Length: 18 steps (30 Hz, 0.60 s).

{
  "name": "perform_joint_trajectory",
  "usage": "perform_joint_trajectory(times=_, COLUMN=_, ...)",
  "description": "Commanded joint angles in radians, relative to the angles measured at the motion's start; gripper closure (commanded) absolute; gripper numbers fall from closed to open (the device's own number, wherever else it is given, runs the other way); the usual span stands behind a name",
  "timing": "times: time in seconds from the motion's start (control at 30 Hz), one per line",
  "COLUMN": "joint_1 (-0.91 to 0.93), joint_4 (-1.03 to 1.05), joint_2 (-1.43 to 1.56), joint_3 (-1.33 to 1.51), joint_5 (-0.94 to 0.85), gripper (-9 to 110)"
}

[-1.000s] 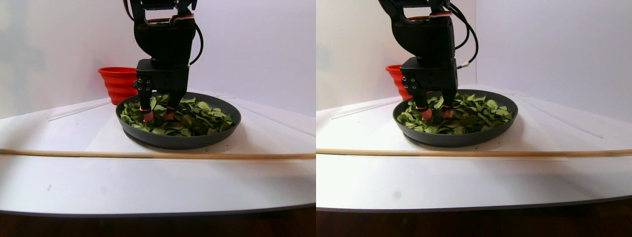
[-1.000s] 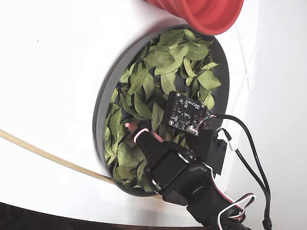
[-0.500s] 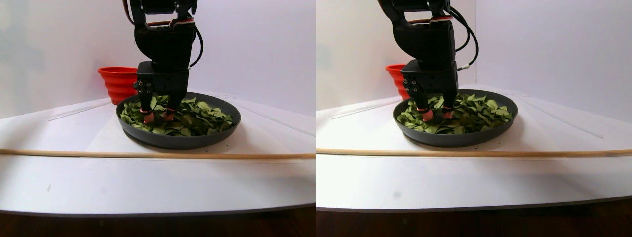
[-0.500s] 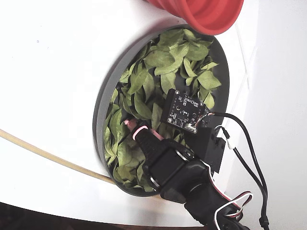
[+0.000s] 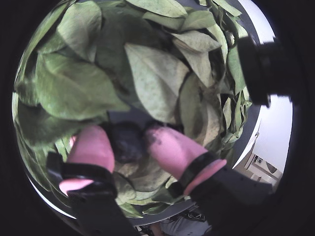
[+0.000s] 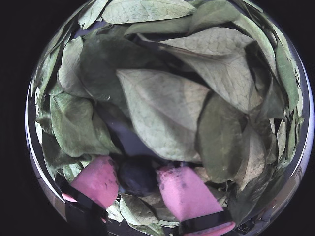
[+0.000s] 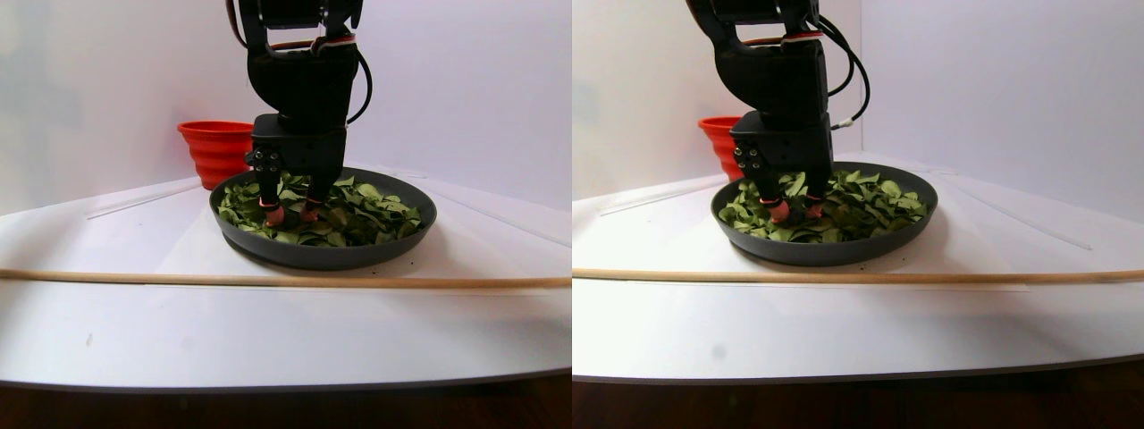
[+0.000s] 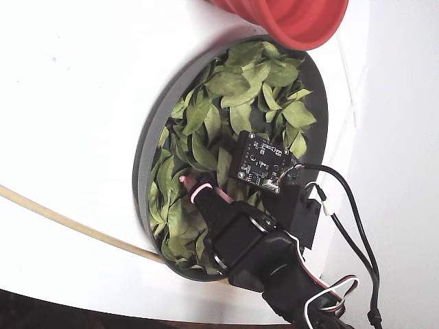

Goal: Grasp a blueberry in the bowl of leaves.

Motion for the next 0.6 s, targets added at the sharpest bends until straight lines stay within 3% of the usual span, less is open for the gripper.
perform_joint_trajectory(times=0.0, joint_1=0.009, joint_4=-0.02, joint_2=0.006, joint_3=0.002, joint_5=-0.003, gripper=87)
perform_joint_trajectory(times=0.57, joint_1=0.009, joint_4=-0.02, joint_2=0.046, joint_3=0.003, joint_5=-0.006, gripper=88)
